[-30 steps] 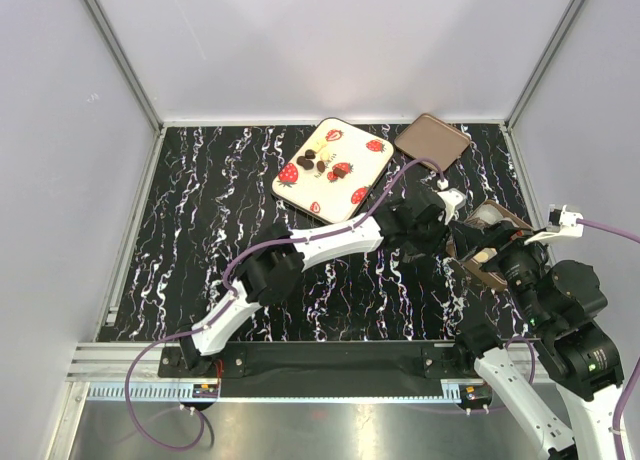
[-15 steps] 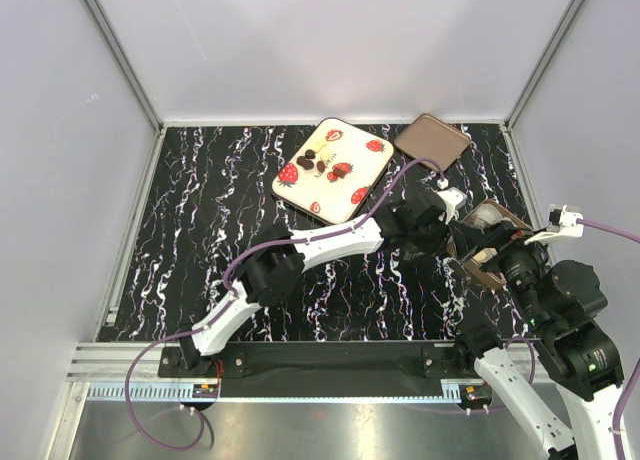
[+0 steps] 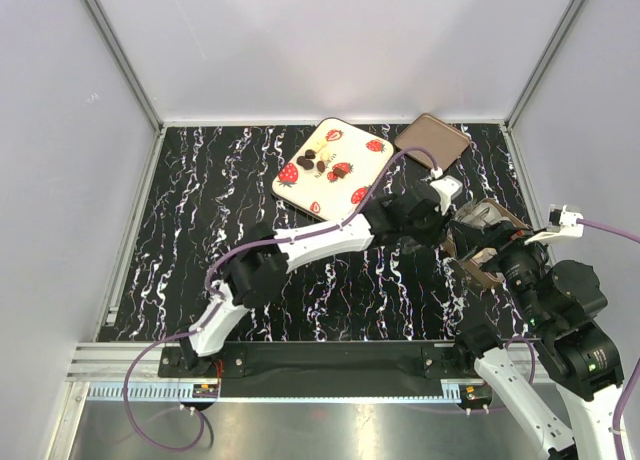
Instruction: Pack the chocolate
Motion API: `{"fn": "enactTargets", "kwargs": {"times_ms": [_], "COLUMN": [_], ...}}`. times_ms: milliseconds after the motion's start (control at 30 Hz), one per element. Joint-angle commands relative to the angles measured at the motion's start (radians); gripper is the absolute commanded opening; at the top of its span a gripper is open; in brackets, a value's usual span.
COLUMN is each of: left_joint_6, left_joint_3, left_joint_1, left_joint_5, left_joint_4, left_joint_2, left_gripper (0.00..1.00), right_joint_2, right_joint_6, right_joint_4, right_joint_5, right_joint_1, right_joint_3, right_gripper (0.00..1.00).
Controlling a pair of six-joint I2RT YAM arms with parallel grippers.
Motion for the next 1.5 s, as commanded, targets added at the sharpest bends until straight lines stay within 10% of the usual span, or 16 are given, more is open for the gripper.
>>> {"fn": "enactTargets", "kwargs": {"times_ms": [0, 500, 833, 1467], "left_joint_6": [-0.021, -0.175, -0.316, -0.529], "left_joint_3": [-0.011, -0.494, -0.537, -0.628], "left_joint_1": [0.0, 0.009, 0.008, 0.008], "left_joint_5": [0.021, -0.379, -0.351, -0.14], "left_joint_4": [0.112, -0.073, -0.084, -0.017], "left_joint_2": [-0.132, -0.437, -0.314, -0.294], "left_gripper": [0.46, 0.44, 0.42, 0.72], "right_joint_2": [0.008, 0.129, 0.24, 0.286], "right_joint_6": [0.01, 0.106, 0.151, 0.185], "right_joint_4": [0.015, -0.093, -0.127, -0.194], "right_joint_5": [0.02, 0.017, -0.018, 0.031], "right_joint_1": [-0.001, -0.001, -0.001, -0.003], "right_joint_3": [0.016, 0.063, 0.062, -0.003], "right_gripper": [0.99, 0.97, 0.95, 0.94]}}
